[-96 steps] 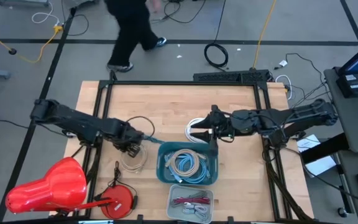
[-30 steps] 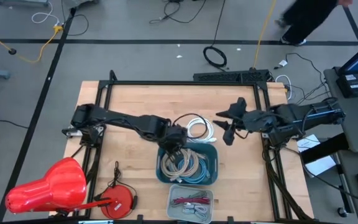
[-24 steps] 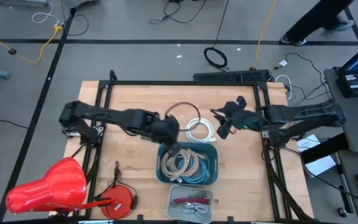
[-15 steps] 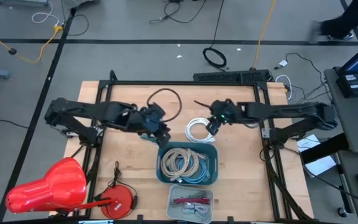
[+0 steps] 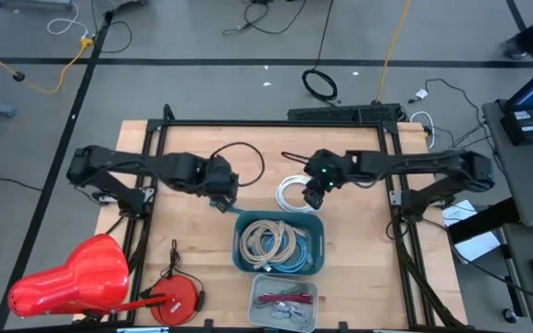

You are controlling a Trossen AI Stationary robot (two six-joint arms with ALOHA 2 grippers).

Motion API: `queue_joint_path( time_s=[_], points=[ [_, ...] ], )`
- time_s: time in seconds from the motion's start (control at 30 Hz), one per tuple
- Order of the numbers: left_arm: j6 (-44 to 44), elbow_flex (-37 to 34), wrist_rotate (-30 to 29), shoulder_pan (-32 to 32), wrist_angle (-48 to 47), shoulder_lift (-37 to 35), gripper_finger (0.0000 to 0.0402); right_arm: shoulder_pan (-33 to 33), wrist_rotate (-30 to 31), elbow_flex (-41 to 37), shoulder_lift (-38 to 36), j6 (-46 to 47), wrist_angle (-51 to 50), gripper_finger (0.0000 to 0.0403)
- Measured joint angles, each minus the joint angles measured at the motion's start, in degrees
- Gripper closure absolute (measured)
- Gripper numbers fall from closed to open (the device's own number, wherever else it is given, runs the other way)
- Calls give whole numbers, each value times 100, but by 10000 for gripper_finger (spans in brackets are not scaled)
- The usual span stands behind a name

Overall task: Pick & Place USB Port
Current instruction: Put the black and blue USB cable into the gray bin

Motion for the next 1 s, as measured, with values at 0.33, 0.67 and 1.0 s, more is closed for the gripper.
queue_joint_path(
  time_s=[0.33, 0.67, 1.0],
  points=[
    [2379, -2480, 1675, 1031, 2926, -325, 289, 325, 18, 4, -1153, 863, 716, 261],
    [4644, -2649, 1907, 1259, 2755, 171, 289, 541, 103, 4, -1579, 1321, 879, 261],
    [4530, -2633, 2685, 1181, 3018, 1076, 289, 798, 501, 4, -1577, 1415, 883, 261]
  ],
)
